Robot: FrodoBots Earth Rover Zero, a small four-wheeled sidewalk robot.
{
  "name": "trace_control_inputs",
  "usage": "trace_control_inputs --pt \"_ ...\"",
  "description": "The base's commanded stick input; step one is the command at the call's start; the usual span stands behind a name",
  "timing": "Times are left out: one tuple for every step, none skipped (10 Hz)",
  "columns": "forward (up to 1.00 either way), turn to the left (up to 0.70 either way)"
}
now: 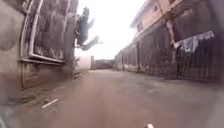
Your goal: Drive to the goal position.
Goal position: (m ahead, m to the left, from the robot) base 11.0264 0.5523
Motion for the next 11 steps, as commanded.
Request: trace_control_inputs --pt "1.00 0.16" --pt "1.00 0.00" --pt "1.00 0.00" --pt "1.00 0.00" --pt "1.00 0.00" --pt "1.00 0.00" --pt "1.00 0.00" --pt "1.00 0.00" --pt "1.00 0.00" --pt "1.00 0.00" --pt "1.00 0.00"
